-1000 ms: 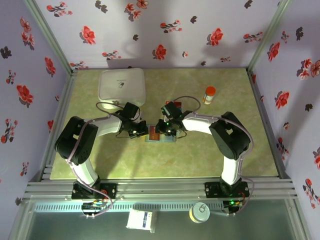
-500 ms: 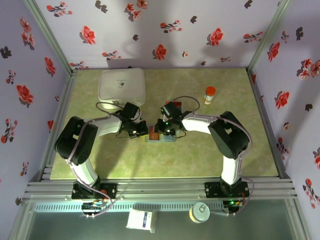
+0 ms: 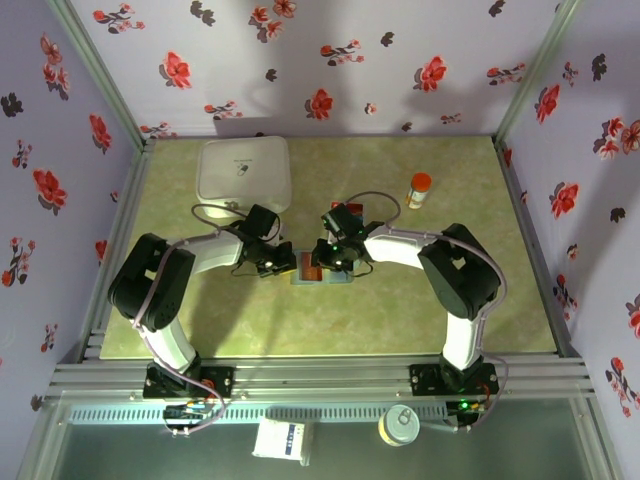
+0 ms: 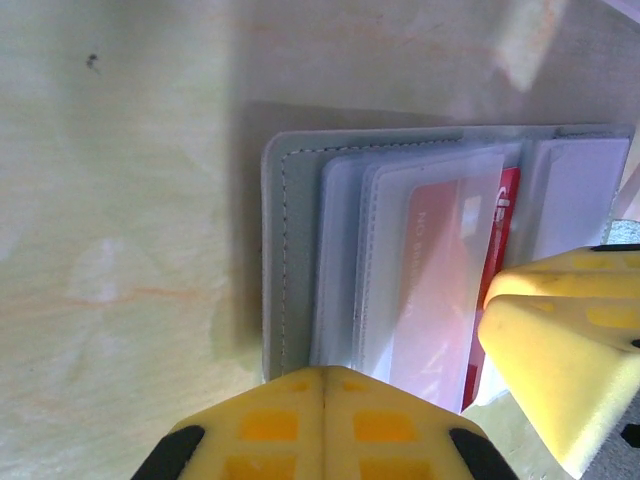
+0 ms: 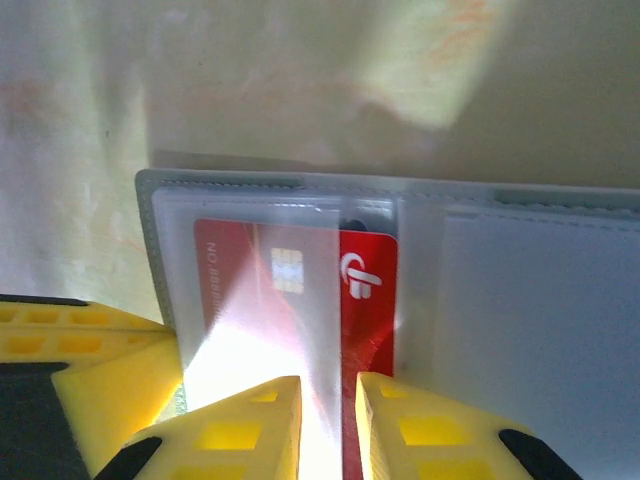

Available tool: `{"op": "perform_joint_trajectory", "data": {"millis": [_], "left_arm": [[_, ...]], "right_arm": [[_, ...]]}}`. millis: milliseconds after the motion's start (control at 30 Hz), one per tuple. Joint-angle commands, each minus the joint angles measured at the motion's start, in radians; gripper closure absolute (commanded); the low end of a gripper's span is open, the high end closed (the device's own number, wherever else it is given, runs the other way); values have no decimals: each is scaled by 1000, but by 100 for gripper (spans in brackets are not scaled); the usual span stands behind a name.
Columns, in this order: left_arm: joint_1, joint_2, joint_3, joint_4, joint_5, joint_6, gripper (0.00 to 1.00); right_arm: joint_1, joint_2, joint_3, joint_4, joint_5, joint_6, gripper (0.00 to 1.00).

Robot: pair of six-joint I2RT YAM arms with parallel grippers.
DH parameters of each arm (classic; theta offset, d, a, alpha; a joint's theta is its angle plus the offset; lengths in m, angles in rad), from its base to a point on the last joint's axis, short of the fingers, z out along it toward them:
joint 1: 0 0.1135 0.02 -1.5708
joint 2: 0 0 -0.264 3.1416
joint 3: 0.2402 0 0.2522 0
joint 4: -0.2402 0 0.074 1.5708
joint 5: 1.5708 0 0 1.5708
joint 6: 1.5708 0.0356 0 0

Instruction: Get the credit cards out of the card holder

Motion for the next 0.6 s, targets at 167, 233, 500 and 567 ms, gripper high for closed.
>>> {"op": "perform_joint_trajectory", "data": {"millis": [167,233,500,567], "left_arm": [[5,-69,11,-57,-7,-1,97],[5,-81,23,-69,-5,-2,97],[-16,-63,71,-81,13,-6,99],[-25,-47,79,-79,13,-6,100]], "right_arm": [[4,-72,1,-42,35,-27,76],[4,-83,-7,-32,32,-22,76],[0,-89,-24,-12,26,-7,74],[-1,-87,-31,-3,21,0,74]]}}
